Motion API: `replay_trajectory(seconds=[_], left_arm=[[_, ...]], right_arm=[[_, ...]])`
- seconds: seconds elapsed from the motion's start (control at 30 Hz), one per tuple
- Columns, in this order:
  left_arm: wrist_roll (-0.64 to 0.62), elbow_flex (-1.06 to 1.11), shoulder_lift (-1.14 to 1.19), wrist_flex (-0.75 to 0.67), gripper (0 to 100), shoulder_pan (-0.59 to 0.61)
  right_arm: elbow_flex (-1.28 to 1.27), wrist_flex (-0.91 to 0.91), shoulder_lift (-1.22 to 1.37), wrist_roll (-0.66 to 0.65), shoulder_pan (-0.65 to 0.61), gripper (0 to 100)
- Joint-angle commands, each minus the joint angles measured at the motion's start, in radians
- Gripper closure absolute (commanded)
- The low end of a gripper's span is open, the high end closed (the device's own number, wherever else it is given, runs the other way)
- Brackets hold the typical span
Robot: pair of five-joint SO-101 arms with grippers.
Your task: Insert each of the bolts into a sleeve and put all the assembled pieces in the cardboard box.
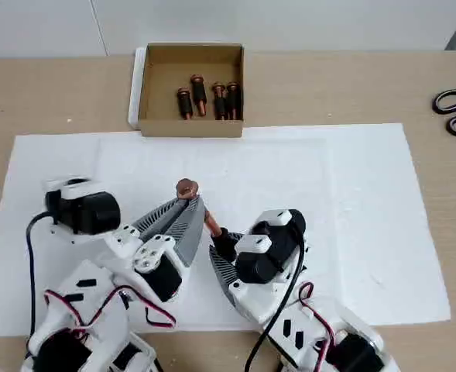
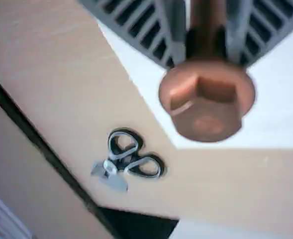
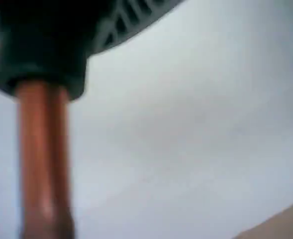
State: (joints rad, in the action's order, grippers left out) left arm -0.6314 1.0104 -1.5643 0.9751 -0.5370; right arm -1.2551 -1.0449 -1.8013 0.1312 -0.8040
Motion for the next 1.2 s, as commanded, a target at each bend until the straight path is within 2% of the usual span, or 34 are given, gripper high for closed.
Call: replay_trajectory(seconds=[0.0,0.37,0.6,0.73,1.03,1.1,1.17], left_arm=[[-0.005,0.015,-0.003,-0.023,99,-0.008],[-0.006,0.073,0.003,-0.017,99,-0.094],[-0.002,0.079,-0.002,0.132,99,-0.178],[0.041,0.088,-0.003,0.121,99,-0.178],[0.048,0.107,-0.003,0.083,99,-0.175],[0.049,0.127,-0.003,0.071,96,-0.175],[0.049,0.151,-0.003,0.049,89,-0.173]], right_arm=[[0.008,0.001,-0.012,-0.009,-0.005,99.4],[0.008,0.058,-0.010,-0.060,-0.004,99.4],[0.032,0.105,-0.010,-0.101,-0.002,99.4],[0.031,0.107,-0.010,-0.132,-0.001,99.4],[0.031,0.101,-0.010,-0.132,-0.001,99.4],[0.029,0.101,-0.008,-0.132,-0.001,99.4],[0.029,0.099,-0.008,-0.132,-0.001,99.4]])
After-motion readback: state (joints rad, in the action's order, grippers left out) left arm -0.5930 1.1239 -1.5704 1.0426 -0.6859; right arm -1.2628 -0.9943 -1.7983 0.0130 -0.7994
